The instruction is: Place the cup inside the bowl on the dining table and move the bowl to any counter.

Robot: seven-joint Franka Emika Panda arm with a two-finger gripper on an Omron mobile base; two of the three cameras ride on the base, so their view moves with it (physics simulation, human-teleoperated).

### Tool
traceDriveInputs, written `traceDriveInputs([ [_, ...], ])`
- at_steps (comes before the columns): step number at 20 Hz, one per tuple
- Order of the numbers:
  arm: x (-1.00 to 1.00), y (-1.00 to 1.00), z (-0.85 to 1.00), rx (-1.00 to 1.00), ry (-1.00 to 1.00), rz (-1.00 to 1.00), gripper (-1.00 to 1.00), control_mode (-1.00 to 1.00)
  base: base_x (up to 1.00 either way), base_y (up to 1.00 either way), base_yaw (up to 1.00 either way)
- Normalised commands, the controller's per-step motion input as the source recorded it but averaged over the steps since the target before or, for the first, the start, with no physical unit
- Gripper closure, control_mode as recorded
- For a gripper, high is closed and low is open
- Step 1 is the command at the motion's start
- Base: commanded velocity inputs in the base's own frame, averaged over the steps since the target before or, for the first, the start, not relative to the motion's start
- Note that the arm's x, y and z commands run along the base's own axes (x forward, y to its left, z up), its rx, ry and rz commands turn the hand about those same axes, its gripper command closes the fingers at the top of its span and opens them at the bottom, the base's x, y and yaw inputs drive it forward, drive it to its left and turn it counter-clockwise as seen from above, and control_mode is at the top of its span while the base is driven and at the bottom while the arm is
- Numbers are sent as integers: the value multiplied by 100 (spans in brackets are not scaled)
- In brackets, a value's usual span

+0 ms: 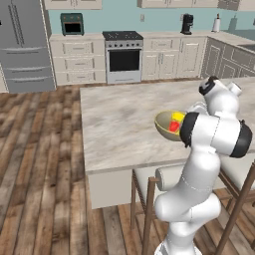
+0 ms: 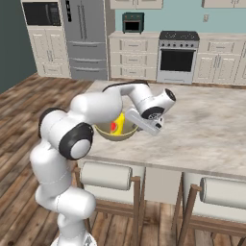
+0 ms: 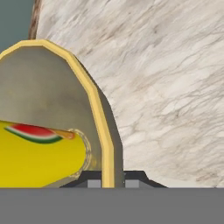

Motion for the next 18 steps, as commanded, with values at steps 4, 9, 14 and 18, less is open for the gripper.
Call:
traceDriveInputs([
  [4,-37,-2,18,1,0,0,100,-100,0,0,0],
  [9,-31,0,20,0,3,-1,100,-100,0,0,0],
  [14,-28,0,22,0,3,-1,100,-100,0,0,0],
  [18,-26,0,21,0,1,0,100,-100,0,0,0],
])
